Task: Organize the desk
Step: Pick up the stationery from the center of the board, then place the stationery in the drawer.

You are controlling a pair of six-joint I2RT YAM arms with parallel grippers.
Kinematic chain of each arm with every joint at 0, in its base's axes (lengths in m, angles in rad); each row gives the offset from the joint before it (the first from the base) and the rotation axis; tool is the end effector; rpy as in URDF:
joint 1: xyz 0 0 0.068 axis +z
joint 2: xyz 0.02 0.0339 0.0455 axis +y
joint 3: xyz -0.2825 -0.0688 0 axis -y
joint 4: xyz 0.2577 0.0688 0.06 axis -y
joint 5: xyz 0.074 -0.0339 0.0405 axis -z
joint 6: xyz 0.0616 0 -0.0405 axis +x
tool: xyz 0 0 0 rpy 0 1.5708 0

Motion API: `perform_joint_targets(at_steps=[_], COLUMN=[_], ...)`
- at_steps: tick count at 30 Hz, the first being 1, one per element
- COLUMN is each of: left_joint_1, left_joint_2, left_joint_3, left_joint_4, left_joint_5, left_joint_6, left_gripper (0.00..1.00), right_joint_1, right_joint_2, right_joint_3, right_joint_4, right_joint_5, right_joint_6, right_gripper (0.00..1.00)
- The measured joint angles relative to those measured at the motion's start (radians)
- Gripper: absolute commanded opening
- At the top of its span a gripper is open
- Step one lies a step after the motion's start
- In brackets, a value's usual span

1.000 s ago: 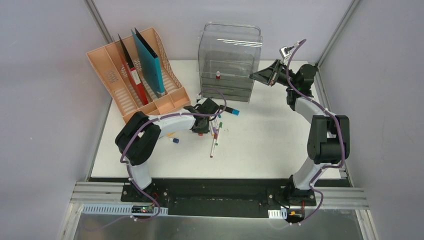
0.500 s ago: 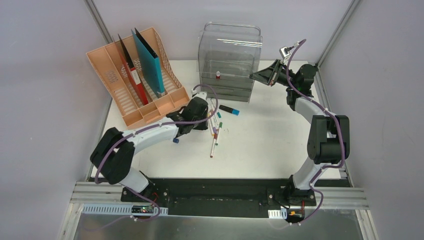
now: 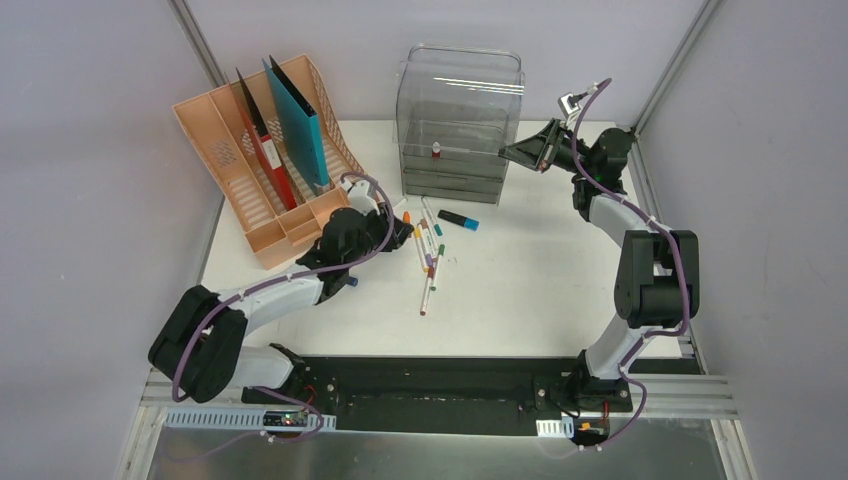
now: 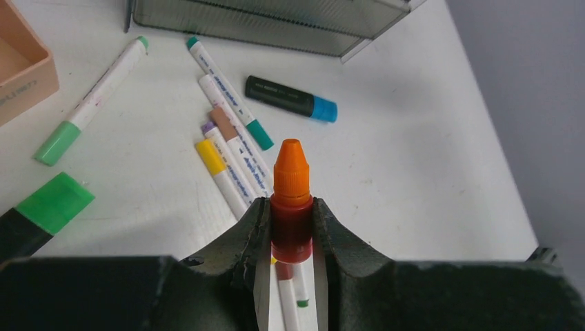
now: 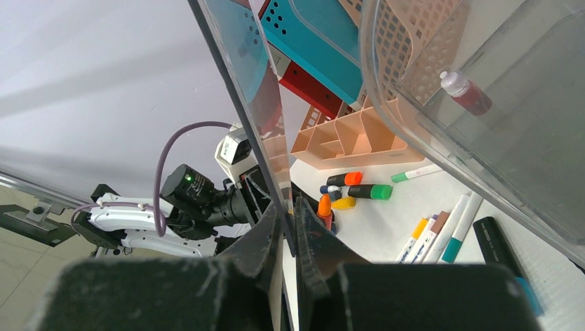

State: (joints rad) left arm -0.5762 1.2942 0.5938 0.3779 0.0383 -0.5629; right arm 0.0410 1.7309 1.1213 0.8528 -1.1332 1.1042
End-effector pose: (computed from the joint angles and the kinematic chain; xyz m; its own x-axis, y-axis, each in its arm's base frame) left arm 0.2563 -0.1693 0.2221 -0.5316 -0.2906 -0.7956 0.3444 0.7841 -0.5164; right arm 0.4052 0.0725 0.3181 -0.6918 0.3504 -0.6314 -0.6178 0.1654 0.7687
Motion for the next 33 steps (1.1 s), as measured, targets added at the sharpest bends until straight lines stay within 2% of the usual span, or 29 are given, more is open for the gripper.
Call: perform_joint_targets(at_steps=[7,13,21,33], left_joint_1=[0.049,0.061,0.061,0.061], left_joint_2=[0.142,0.351,0.52,0.638], left_joint_3=[-0.023,0.057,0.146,0.319], left_joint_4=[0.277,0.46,0.757,0.91], left_joint_5=[0.06,0.1,0.067,-0.056], left_joint_6=[-0.123,-0.182,-0.228,-0.22], left_gripper=[0.0,0.0,0.0,0.0], right_joint_1=[0.001,0.001,0.003,0.006], right_joint_2=[0.0,0.0,0.0,0.0], right_joint_3=[0.0,0.0,0.0,0.0], right_joint_4=[0.0,0.0,0.0,0.0], right_joint_5=[0.0,0.0,0.0,0.001], right_joint_6=[0.0,0.0,0.0,0.0], right_gripper=[0.06,0.06,0.06,0.06])
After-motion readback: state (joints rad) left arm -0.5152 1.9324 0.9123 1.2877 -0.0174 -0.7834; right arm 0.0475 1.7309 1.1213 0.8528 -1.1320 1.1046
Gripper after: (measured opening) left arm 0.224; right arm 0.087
